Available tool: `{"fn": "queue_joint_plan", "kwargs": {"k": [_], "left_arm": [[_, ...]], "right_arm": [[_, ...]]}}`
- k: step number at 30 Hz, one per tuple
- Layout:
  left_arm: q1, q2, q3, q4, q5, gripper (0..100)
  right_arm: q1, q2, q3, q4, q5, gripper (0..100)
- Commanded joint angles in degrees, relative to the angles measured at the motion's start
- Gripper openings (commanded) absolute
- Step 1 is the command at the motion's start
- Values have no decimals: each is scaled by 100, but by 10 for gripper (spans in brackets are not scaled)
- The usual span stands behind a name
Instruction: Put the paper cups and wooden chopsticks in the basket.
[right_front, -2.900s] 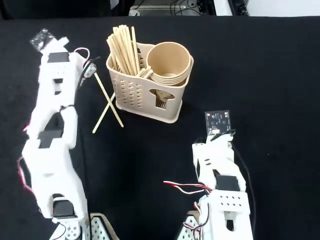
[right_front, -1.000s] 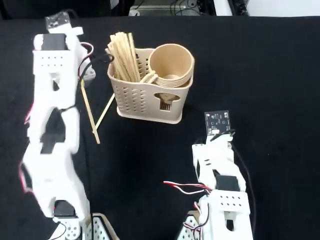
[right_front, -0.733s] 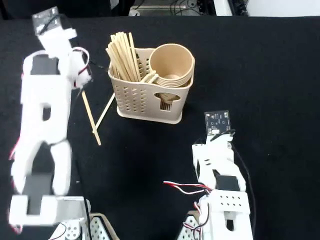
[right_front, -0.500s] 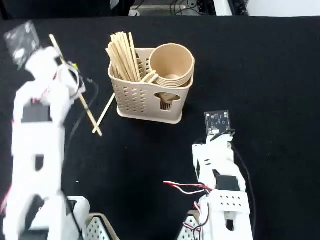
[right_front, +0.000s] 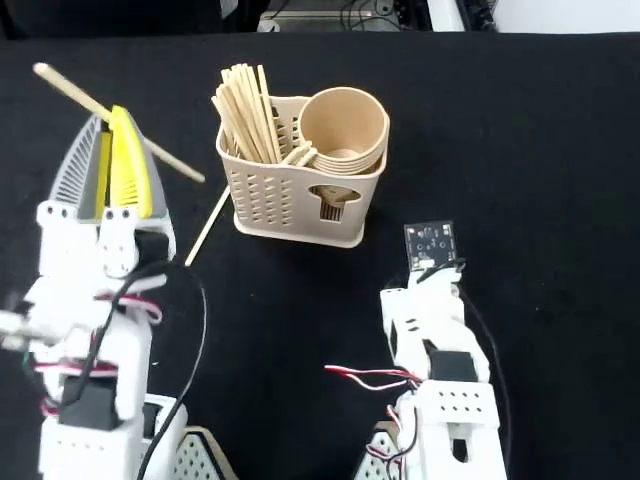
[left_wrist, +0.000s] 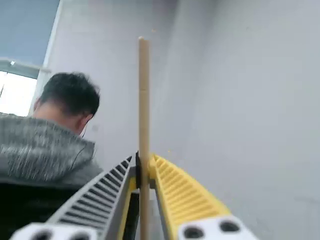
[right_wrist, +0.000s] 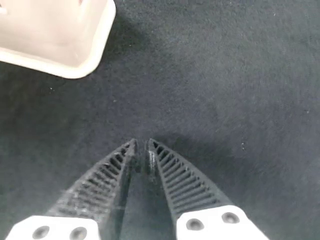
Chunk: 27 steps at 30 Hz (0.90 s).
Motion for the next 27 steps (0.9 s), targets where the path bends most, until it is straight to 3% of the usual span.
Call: {"fn": "queue_joint_plan", "kwargs": {"k": [1, 11, 13, 20, 27], "left_arm": [[400, 440, -1420, 44, -299, 29], [1200, 3622, -2167, -9, -466, 29], [1200, 3982, -2105, -387, -475, 29], [910, 4888, -1763, -1512, -501, 29], [716, 4695, -2897, -862, -466, 28]], "right_arm": [[-79, -84, -4, -18, 35, 40], [-79, -84, -4, -18, 35, 40], [-79, -84, -4, -18, 35, 40], [-53, -84, -4, -18, 35, 40], [-70, -84, -4, -18, 35, 40]]}}
